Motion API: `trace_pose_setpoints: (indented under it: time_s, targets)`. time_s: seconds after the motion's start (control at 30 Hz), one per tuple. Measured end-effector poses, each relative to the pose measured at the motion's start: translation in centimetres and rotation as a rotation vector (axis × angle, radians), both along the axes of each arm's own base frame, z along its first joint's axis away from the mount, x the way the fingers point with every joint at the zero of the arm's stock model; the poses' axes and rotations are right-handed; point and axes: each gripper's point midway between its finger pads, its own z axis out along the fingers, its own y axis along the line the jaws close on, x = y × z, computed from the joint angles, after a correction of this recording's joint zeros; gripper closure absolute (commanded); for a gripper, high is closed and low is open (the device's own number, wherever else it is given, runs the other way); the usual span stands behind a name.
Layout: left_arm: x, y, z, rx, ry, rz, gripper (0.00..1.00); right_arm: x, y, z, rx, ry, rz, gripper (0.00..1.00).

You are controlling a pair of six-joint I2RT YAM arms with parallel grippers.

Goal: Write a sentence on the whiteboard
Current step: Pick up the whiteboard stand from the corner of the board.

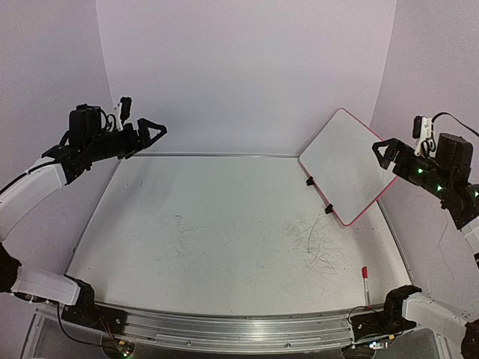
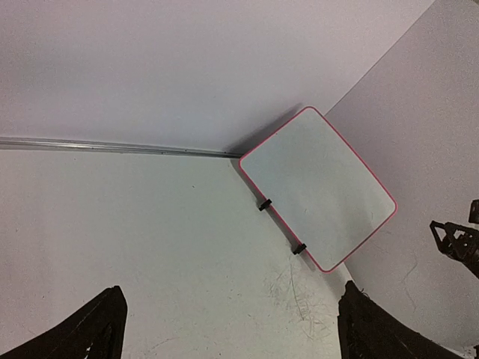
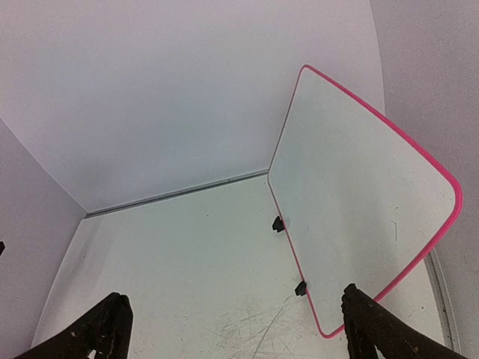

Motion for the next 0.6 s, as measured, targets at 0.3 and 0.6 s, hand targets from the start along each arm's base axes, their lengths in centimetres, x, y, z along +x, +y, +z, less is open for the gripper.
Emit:
trace_pose_setpoints:
  time_s: [0.3, 0.6]
  targets:
    - [1.1, 0.1, -1.3, 0.09, -0.018, 0.016, 0.01, 1.0, 7.7, -2.7, -0.006, 0.091, 0.192, 0.02]
    - [4.6, 0.0, -2.6, 0.194, -0.013, 0.045, 0.01, 3.2, 17.7, -12.8, -0.115, 0.353, 0.236, 0.02]
